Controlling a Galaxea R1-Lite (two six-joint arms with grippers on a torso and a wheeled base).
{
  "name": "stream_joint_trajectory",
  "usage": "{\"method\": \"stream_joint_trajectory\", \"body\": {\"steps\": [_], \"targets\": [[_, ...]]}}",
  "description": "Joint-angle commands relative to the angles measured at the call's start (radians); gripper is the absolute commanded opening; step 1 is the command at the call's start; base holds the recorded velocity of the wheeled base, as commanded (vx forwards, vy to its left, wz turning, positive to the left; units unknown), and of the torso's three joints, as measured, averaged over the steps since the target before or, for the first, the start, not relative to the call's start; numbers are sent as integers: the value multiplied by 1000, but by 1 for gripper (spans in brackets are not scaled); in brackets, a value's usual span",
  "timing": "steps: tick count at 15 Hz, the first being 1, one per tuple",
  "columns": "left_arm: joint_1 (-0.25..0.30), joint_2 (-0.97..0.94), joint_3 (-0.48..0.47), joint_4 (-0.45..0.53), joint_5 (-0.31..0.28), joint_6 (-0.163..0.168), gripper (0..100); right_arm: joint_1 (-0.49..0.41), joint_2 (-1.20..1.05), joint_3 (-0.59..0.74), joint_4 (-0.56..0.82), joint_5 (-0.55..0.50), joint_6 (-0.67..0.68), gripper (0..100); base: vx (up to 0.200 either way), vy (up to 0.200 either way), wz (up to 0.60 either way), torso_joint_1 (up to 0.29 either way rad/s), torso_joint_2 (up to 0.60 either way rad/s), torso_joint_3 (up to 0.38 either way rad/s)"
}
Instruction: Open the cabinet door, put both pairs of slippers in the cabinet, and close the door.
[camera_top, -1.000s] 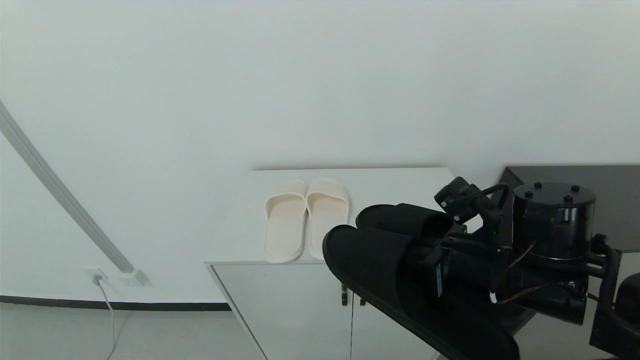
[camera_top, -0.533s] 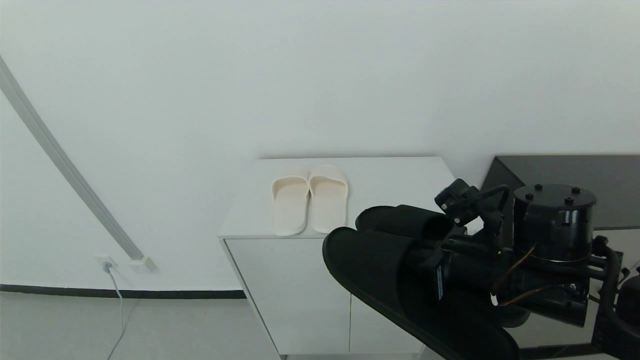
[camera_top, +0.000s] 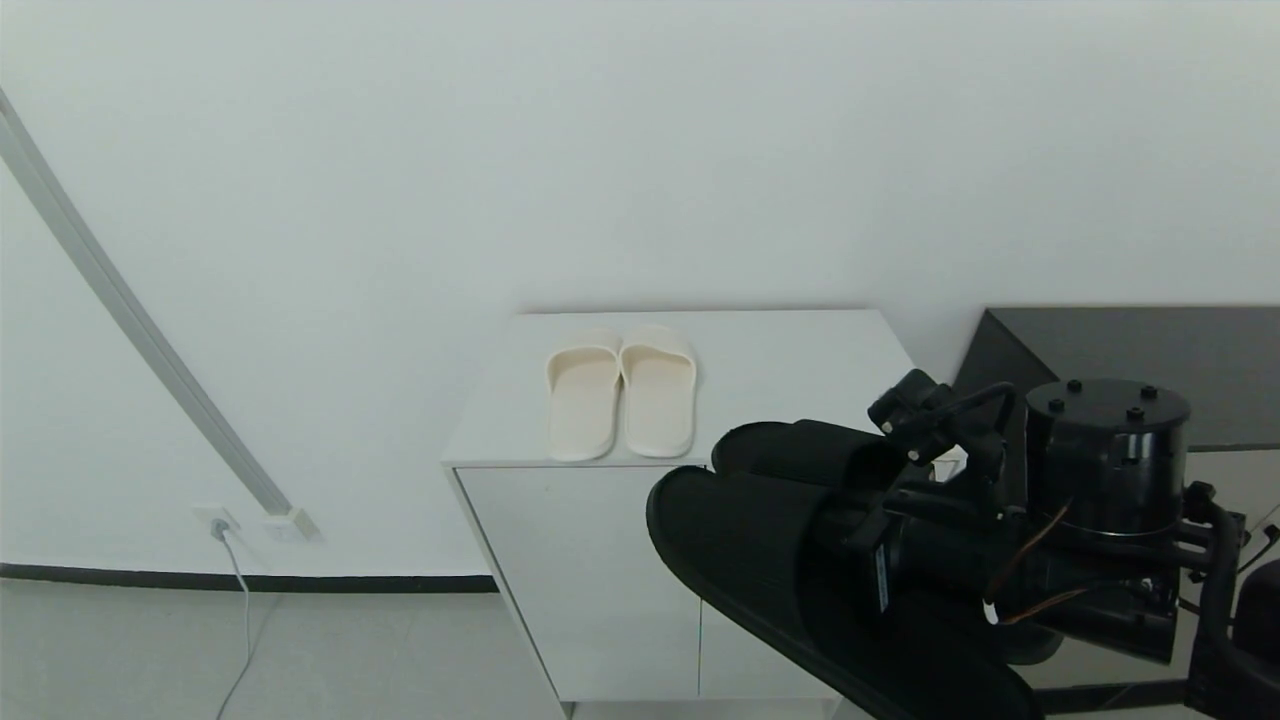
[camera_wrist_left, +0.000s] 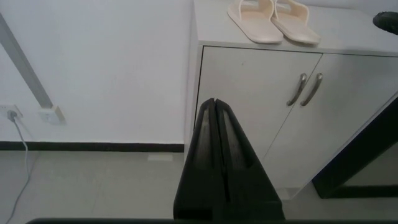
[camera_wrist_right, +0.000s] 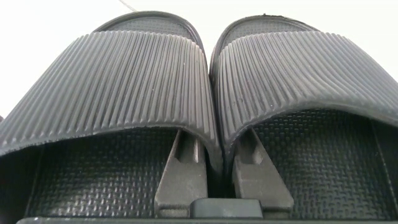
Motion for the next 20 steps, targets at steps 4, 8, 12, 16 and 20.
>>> {"method": "stream_joint_trajectory", "body": {"steps": [4, 8, 12, 16, 20], "targets": [[1, 2, 0, 0, 0, 1, 0, 9, -1, 15, -2, 0, 0, 0, 0, 0, 0, 0, 0, 0], [1, 2, -1, 0, 0, 1, 0, 9, -9, 25, -2, 1, 2, 0, 0, 0, 0, 0, 0, 0], [1, 0, 0, 0, 0, 0, 0, 9, -13, 32, -2, 1, 2, 0, 0, 0, 0, -134, 333, 167], [1, 2, -1, 0, -2, 3, 100, 11, -13, 40, -2, 1, 0, 0, 0, 0, 0, -165, 378, 211], [1, 2, 0, 0, -2, 4, 100, 15, -12, 48, -2, 1, -1, 0, 0, 0, 0, -198, 464, 262]]}}
